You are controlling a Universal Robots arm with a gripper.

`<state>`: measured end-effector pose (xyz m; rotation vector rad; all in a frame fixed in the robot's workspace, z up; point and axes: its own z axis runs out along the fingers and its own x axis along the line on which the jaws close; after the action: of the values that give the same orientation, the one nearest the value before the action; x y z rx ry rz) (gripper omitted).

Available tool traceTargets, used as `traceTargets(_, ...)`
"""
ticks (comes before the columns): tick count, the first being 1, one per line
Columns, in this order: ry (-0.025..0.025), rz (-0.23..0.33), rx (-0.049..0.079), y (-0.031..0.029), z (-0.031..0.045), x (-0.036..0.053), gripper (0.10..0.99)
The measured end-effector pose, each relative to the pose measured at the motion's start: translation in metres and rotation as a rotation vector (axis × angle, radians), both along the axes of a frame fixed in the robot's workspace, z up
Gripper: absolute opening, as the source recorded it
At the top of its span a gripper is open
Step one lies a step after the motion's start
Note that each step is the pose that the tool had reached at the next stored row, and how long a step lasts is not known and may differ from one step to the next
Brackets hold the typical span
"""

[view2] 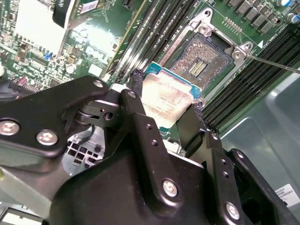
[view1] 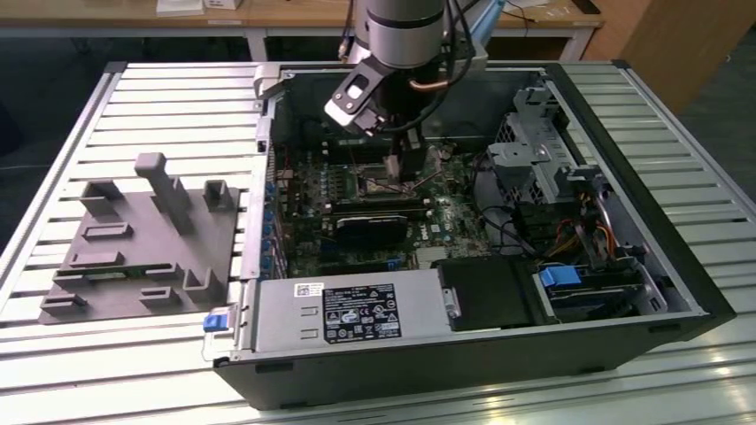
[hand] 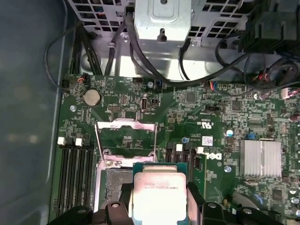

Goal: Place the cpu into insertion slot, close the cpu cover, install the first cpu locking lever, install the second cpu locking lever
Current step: 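Place the cpu into insertion slot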

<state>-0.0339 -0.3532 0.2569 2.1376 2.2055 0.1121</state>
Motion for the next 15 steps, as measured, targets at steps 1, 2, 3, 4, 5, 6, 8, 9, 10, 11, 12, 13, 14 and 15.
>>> traceTargets(1,-0.0001,-0.001,0.0,0.0009,-0.0013,-0.0002,0.537)
traceTargets(2,0.0,-0.002,0.0,0.0019,-0.0026,-0.0007,0.537)
traceTargets(3,-0.0001,-0.003,0.0,0.0027,-0.0036,-0.0014,0.537)
traceTargets(4,-0.0001,-0.004,0.0,0.0036,-0.0047,-0.0023,0.537)
traceTargets(5,0.0,-0.004,0.0,0.0046,-0.0056,-0.0033,0.537)
traceTargets(6,0.0,-0.005,0.0,0.0058,-0.0068,-0.0038,0.537)
traceTargets(8,0.0,-0.006,0.0,0.0088,-0.0089,-0.0047,0.537)
traceTargets(9,0.0,-0.006,0.0,0.0102,-0.0099,-0.0057,0.537)
traceTargets(10,-0.0001,-0.006,0.0,0.0113,-0.0108,-0.0068,0.537)
traceTargets(11,-0.0002,-0.006,0.0,0.0117,-0.0118,-0.0081,0.537)
traceTargets(12,-0.0001,-0.006,0.0,0.0121,-0.0128,-0.0094,0.537)
traceTargets(13,0.0,-0.006,0.0,0.0123,-0.0138,-0.0107,0.537)
traceTargets(14,-0.0001,-0.006,0.0,0.0125,-0.0149,-0.0117,0.537)
traceTargets(15,0.0,-0.006,0.0,0.0127,-0.0162,-0.0127,0.537)
